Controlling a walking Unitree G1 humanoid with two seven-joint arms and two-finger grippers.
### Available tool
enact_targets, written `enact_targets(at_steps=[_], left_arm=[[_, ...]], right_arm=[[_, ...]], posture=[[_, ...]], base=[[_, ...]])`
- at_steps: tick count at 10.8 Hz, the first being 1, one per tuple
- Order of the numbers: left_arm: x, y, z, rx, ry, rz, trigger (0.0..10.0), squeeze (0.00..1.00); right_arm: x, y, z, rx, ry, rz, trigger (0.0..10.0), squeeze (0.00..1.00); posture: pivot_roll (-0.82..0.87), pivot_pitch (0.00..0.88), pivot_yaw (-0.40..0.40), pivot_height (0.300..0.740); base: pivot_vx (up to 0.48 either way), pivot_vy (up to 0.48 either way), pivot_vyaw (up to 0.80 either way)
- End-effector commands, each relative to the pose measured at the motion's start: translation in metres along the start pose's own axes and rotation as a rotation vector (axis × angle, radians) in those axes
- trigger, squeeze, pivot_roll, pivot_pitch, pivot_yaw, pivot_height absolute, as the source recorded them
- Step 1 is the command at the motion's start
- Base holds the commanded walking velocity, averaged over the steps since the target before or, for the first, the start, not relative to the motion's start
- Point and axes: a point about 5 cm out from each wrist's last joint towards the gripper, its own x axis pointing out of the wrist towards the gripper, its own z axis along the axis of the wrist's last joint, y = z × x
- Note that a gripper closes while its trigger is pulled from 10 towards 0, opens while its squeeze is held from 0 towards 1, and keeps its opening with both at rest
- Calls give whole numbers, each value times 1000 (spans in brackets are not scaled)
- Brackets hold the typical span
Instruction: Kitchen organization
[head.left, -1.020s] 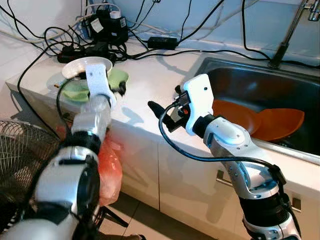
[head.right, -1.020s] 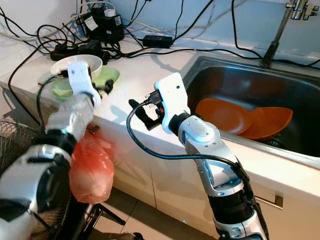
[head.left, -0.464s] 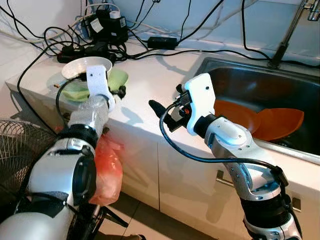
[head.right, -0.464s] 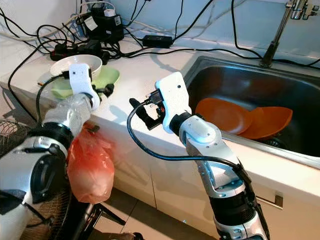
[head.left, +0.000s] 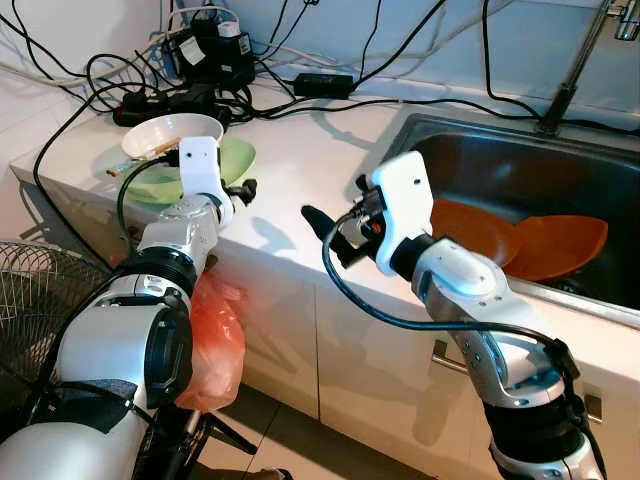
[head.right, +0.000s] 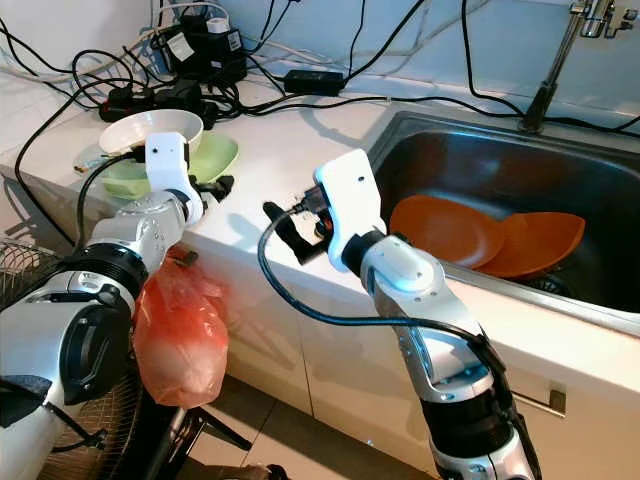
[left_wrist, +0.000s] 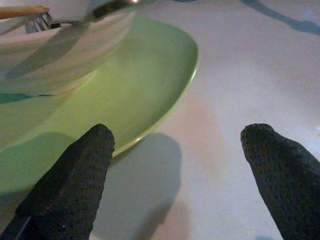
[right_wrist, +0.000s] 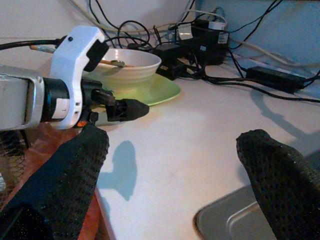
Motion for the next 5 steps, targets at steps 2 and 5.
enact_targets(at_steps=[2,5], left_arm=[[0,-6,9,31,-3,-22,10000,0],[-1,3,20,44,-49,18,10000,0]], right_arm=[[-5,-2,3,2,-8,-19,10000,0],[-8,-1,1,8,-1,-26,10000,0]], posture=[[-80,0,101,740],[-81,3,101,740]], base=[[0,0,0],[0,0,0]])
